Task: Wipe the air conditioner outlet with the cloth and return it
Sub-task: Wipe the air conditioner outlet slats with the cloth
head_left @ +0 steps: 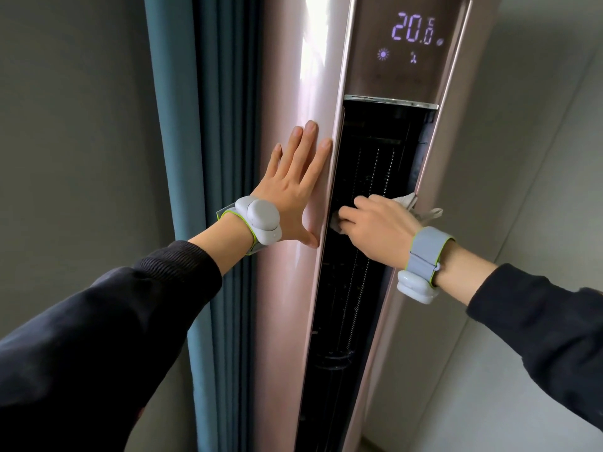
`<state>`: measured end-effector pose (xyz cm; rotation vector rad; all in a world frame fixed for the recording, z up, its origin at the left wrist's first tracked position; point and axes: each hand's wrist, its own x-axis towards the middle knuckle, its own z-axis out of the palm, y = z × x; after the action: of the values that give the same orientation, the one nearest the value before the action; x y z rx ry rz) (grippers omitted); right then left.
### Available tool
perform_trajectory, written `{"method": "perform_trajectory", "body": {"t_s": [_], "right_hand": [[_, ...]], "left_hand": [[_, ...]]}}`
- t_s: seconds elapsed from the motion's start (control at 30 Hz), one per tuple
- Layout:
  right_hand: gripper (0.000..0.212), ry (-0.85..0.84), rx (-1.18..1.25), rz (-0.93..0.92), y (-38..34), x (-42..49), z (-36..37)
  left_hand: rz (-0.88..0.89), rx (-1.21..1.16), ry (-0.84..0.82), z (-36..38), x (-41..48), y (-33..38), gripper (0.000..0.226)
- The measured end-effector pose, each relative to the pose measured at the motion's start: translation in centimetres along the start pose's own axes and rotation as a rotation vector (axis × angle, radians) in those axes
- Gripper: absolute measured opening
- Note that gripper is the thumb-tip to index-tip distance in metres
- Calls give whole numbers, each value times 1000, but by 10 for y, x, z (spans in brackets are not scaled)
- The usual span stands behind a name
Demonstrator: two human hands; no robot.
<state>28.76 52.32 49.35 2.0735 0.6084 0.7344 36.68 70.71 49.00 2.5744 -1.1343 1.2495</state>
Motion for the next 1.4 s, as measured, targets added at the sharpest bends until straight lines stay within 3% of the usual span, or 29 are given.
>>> {"method": "perform_trajectory", "body": {"t_s": [0.13,0.5,0.83,1.03,1.4], "right_hand": [[12,114,-48,54,17,6,-5],[12,172,-79,154,42,19,-17],[10,128,-10,-3,45,1,-17],[6,212,-29,61,62,-11,-22],[14,156,-113,157,64,8,-21]], "left_hand": [[-7,4,-14,-2,0,1,163],[-13,7,-25,-5,-1,1,162],[-9,10,-28,-5,0,2,162],[-12,10,-27,-4,0,1,163],[-11,13,-24,-4,0,2,163]]}}
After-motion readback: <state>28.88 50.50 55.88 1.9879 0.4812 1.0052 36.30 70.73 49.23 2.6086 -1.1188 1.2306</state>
